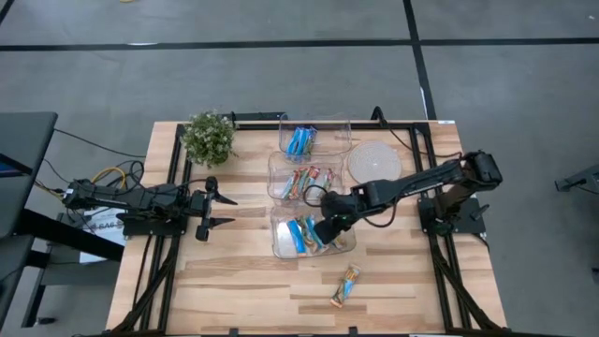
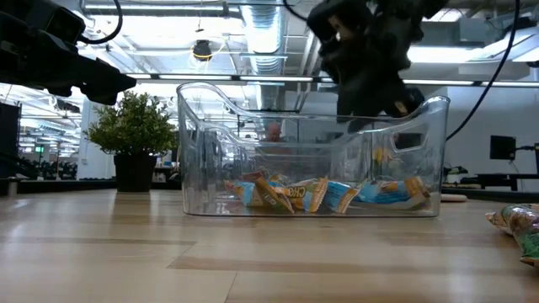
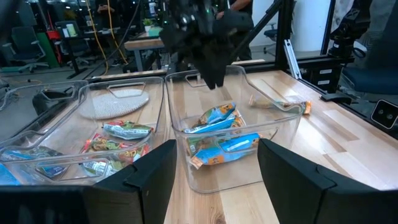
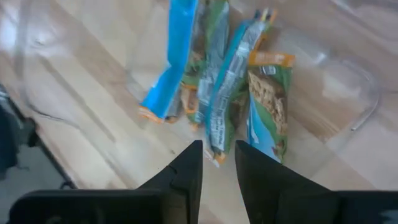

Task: Pick and place Granola Bars by type
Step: Put the yellow granola bar into the bottom transparent bin

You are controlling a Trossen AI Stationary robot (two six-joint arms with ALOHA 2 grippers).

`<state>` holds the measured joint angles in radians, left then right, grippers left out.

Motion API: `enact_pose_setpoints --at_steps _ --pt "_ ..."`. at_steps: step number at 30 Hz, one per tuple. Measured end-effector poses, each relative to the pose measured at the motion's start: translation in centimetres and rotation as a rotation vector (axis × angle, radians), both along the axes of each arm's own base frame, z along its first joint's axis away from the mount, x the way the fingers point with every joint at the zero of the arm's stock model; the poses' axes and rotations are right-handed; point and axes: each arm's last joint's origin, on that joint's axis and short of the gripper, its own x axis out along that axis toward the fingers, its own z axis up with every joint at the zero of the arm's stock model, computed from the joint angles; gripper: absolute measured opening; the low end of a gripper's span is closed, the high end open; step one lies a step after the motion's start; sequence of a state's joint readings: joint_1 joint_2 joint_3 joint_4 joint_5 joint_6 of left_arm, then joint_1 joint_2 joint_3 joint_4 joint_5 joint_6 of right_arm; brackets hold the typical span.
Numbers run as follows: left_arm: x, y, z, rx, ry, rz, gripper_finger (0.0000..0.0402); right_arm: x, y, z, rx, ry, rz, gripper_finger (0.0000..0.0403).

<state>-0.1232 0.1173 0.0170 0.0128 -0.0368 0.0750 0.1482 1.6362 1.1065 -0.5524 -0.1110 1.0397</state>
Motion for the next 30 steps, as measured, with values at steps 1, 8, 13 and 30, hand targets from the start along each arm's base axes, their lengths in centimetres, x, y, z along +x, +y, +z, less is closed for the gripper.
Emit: enact_pose_setpoints --at_steps 1,8,13,30 --pt "0.0 0.0 0.0 0.0 0.0 0.0 0.0219 -0.2 0.0 0.4 -0.001 -0.012 -0.008 0.0087" --pt "0.0 0.0 0.0 0.0 0.0 0.0 0.0219 -1.7 0.4 3.9 0.051 -0.123 -0.045 0.0087" --pt "0.0 0.0 0.0 0.0 0.0 0.0 0.0219 -3.0 1.8 6.8 0.126 -0.247 -0.042 0.0087" --pt "0.0 0.0 0.0 0.0 0.0 0.0 0.0219 -6.2 12.0 7.4 0.484 -0.163 -0.082 0.0087"
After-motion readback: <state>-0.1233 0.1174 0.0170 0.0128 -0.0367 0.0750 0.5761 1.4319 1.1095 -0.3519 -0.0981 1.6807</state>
